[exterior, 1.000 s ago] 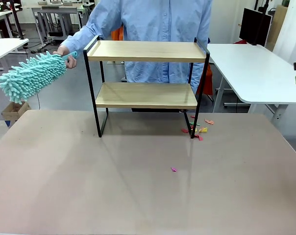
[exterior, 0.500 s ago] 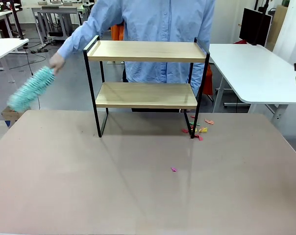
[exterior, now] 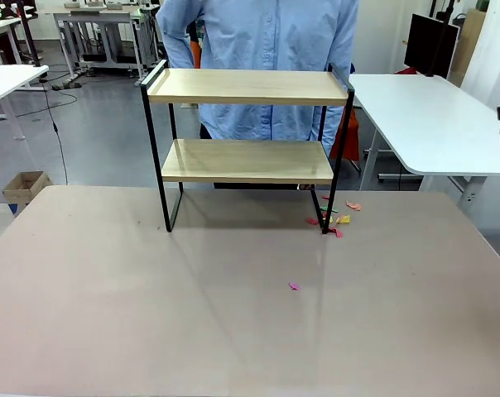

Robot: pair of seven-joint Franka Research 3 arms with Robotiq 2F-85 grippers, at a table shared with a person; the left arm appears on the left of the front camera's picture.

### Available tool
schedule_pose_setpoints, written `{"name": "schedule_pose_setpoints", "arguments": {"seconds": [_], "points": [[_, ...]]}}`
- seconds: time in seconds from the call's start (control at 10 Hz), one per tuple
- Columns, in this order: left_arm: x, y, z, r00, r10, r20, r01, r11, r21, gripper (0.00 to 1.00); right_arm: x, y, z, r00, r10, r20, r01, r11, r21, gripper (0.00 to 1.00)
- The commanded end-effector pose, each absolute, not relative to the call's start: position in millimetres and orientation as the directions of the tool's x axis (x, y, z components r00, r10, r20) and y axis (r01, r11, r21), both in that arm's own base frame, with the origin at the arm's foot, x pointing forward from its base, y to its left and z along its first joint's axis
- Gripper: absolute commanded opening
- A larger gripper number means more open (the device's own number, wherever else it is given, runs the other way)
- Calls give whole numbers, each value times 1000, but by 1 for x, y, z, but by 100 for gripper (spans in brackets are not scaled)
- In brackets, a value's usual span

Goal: Clean the shelf.
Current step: Hand the Duster back to the human.

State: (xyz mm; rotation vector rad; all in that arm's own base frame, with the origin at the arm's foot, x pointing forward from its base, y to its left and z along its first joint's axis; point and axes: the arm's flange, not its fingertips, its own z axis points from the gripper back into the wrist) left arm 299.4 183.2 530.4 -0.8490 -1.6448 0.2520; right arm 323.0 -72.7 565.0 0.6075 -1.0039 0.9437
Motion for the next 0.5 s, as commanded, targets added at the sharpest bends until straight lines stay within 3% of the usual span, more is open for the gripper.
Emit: {"name": "schedule_pose_setpoints", "arguments": {"seconds": [0.0, 0.4], "points": [[303, 180, 530, -41, 640, 767, 387, 718, -578, 100, 324, -71, 565, 210, 371, 905, -878, 478, 8, 100], [303, 180, 530, -41, 640, 767, 387, 718, -578, 100, 324, -71, 565, 210, 371, 905, -878, 478, 8, 100]]}}
